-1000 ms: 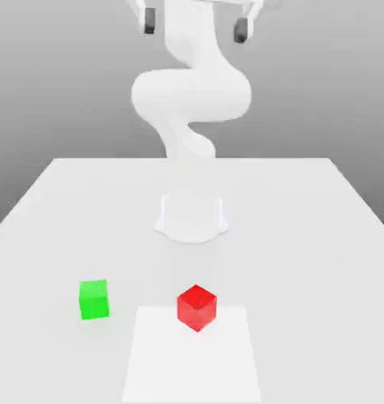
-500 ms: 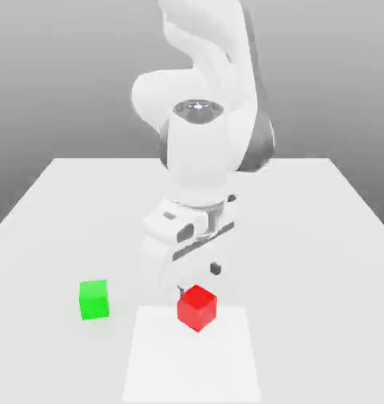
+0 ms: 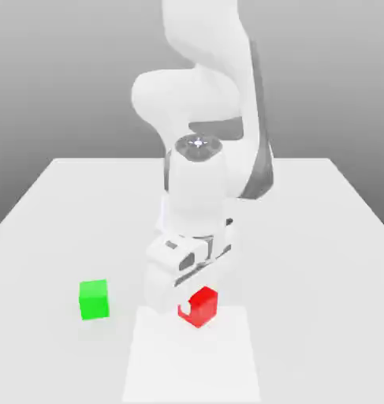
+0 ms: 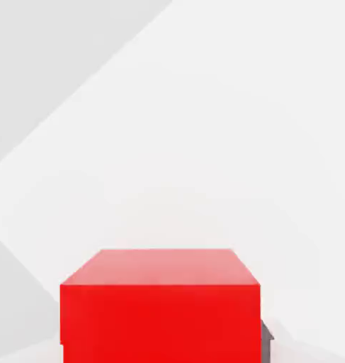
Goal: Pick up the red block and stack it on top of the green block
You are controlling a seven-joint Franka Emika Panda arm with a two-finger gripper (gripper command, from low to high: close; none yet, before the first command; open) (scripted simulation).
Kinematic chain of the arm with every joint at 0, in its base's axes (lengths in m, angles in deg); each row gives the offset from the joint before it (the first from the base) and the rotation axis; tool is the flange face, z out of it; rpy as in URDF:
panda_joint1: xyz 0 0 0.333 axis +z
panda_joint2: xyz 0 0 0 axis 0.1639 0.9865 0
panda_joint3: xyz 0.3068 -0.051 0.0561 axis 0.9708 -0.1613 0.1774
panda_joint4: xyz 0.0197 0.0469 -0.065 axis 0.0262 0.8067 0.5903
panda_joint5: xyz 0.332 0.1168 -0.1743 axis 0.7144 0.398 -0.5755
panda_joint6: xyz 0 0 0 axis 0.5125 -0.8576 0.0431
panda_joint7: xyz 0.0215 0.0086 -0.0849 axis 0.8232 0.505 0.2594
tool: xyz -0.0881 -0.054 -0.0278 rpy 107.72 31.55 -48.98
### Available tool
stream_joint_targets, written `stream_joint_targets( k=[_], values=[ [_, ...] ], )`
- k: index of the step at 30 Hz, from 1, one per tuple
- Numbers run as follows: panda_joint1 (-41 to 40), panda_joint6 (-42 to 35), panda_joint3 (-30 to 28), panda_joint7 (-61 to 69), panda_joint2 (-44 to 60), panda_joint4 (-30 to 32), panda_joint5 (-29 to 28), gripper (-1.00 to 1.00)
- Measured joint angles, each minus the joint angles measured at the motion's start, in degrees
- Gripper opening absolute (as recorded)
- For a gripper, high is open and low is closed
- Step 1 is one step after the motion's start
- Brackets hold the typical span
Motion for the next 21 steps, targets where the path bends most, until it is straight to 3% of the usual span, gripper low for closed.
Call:
stream_joint_targets(
  k=[4, 14, 21],
  values=[
    [-2.2, -6.3, -0.9, -3.2, -7.1, 0.8, -2.5, -1.00],
    [-23.4, -14.2, -9.5, -24.7, -13.4, -1.1, -7.4, -1.00],
    [-22.8, -2.7, -10.5, -21.1, -1.0, -1.7, 0.1, -1.00]
  ],
)
